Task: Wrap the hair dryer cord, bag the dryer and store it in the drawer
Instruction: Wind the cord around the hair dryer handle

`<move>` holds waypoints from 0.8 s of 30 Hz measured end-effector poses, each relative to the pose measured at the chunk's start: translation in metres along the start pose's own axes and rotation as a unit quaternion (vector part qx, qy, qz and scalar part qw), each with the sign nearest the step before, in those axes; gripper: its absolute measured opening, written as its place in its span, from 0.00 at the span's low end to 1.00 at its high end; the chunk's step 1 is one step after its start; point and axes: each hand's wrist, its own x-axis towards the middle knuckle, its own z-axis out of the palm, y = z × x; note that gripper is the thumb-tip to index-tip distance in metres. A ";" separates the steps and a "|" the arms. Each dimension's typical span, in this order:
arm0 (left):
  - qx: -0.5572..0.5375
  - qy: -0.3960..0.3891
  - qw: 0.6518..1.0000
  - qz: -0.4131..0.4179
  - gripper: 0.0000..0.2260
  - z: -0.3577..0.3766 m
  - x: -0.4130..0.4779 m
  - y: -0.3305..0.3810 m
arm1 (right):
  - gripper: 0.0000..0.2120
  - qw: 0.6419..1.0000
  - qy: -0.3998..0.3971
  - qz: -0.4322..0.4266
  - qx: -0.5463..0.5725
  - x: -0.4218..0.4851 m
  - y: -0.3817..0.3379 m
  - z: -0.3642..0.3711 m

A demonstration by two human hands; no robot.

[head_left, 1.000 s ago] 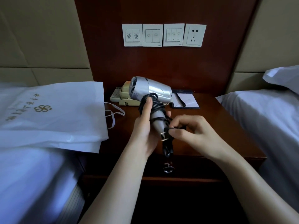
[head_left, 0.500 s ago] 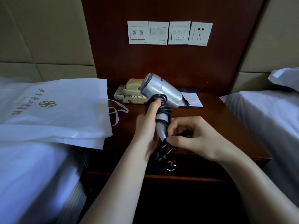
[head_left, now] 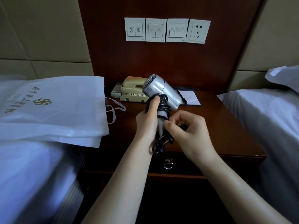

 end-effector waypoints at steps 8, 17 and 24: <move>-0.125 -0.154 0.979 -0.038 0.18 0.009 -0.007 -0.010 | 0.15 0.983 0.176 0.013 0.042 0.012 0.010 -0.006; -0.149 -0.189 0.970 -0.046 0.21 0.001 -0.002 -0.016 | 0.16 0.996 0.069 0.043 0.036 0.014 0.011 -0.018; -0.172 -0.170 0.970 -0.036 0.20 -0.005 0.005 -0.007 | 0.07 0.994 -0.081 -0.007 0.074 0.008 0.012 -0.032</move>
